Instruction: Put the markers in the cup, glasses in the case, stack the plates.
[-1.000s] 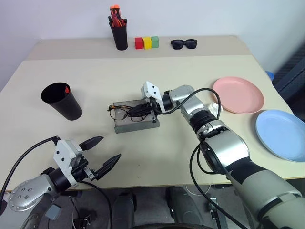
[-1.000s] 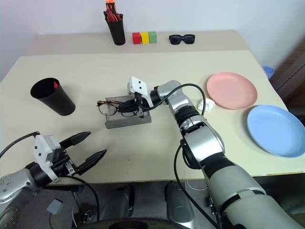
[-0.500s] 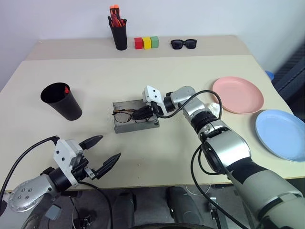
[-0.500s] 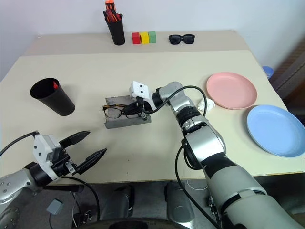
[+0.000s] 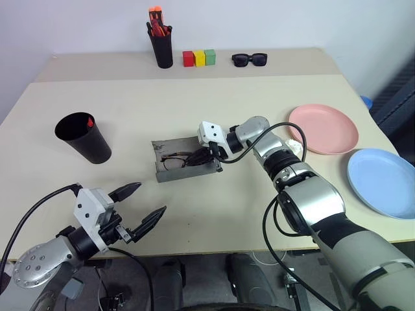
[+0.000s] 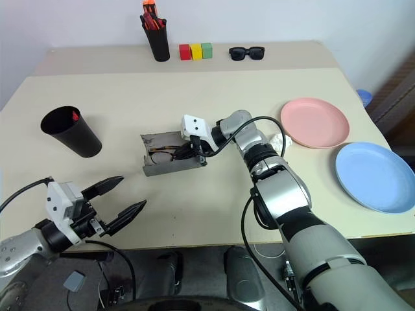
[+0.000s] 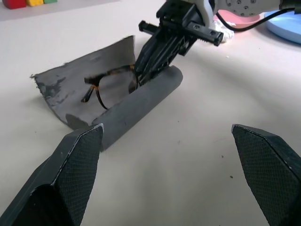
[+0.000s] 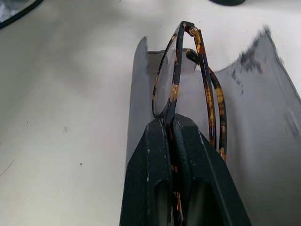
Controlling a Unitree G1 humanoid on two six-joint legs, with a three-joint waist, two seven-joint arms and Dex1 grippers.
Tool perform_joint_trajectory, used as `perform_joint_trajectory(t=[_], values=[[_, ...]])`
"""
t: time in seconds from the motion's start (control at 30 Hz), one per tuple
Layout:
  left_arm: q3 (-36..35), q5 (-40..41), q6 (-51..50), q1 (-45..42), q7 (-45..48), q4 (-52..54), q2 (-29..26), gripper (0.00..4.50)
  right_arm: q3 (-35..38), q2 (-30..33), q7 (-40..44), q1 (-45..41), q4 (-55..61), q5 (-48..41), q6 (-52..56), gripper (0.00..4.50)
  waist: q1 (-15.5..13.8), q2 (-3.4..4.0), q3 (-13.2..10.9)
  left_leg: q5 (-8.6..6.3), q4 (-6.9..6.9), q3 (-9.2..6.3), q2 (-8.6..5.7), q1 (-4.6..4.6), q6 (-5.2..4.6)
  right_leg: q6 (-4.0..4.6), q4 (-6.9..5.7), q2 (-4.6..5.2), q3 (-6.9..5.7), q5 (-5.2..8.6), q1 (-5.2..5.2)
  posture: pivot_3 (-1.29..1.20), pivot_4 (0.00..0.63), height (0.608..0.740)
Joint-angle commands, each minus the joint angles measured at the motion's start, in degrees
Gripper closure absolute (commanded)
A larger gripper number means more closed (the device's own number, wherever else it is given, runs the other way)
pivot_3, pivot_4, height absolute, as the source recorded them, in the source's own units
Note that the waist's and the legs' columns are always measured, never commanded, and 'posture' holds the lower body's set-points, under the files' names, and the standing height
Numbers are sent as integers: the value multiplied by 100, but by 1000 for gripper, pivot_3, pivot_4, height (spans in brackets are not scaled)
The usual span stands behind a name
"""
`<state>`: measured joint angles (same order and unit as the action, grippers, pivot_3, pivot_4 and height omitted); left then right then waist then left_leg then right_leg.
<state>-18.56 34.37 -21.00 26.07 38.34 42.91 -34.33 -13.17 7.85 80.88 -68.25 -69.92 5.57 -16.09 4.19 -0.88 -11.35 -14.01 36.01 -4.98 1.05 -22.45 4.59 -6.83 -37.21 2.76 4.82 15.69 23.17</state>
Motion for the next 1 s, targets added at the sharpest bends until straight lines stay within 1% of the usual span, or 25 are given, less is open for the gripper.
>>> perform_joint_trajectory(t=[0.03,0.13,0.33,0.37,0.43,0.63,0.77,0.83,0.9,0.93,0.97,1.0], values=[[26,65,-11,10,-38,237,5,0,-13,17,85,-60,-17,81,-38,4490,0,0,0,0,0,0,0,0,0,0,0,0,0,0,0,0,150,740],[21,69,-17,26,-58,257,6,0,2,-2,132,-50,-3,83,-13,3473,-1,0,0,0,1,0,0,0,0,0,0,0,0,0,-1,0,150,740],[26,85,-31,-2,-82,253,-8,0,69,-50,-6,-57,8,84,-65,368,0,0,0,0,0,0,0,0,0,0,0,0,0,0,0,0,150,740],[26,91,-35,-18,-88,247,-13,0,120,-65,-110,-55,22,44,-112,63,0,0,0,0,0,0,0,0,0,0,0,0,0,0,-1,0,150,740],[20,116,-47,-74,-105,218,-15,0,222,-82,-196,-96,31,-51,2,63,0,0,0,0,0,0,0,0,0,0,0,0,0,0,0,0,150,740],[-61,380,-219,-472,-359,146,95,0,597,45,145,-156,283,-491,449,63,-14,0,0,0,1,0,0,0,0,-4,1,0,0,-2,-2,0,150,740],[-162,526,-355,-883,-509,-41,72,0,826,345,349,78,990,-838,846,63,-22,2,-1,0,2,-2,0,0,0,-8,-2,0,-1,-4,-2,0,150,740],[-186,479,-377,-1090,-535,-174,14,0,881,562,376,383,1611,-984,1128,63,-22,1,0,0,1,-2,0,0,0,-9,1,0,-1,-5,-3,0,150,740],[-199,388,-340,-1362,-572,-355,-31,516,957,819,276,786,2371,-1131,1470,0,-37,0,0,0,0,-5,0,-1,0,-9,1,0,-3,-5,-6,0,150,740],[-234,477,-395,-1512,-610,-441,-35,841,988,958,214,1007,2751,-1199,1647,0,-42,1,0,0,1,-5,0,-1,0,-9,1,0,-4,-5,-6,0,150,740],[-257,572,-477,-1634,-613,-503,-75,1265,1020,1095,109,1238,3123,-1245,1825,0,-34,1,0,0,2,-6,-1,-1,0,-9,1,1,-4,-5,-6,0,150,740],[-246,552,-528,-1774,-602,-583,-151,1800,1062,1240,0,1516,3529,-1295,1998,0,-37,1,0,0,5,-5,-1,-1,0,-9,0,1,-3,-5,-6,0,150,740]])
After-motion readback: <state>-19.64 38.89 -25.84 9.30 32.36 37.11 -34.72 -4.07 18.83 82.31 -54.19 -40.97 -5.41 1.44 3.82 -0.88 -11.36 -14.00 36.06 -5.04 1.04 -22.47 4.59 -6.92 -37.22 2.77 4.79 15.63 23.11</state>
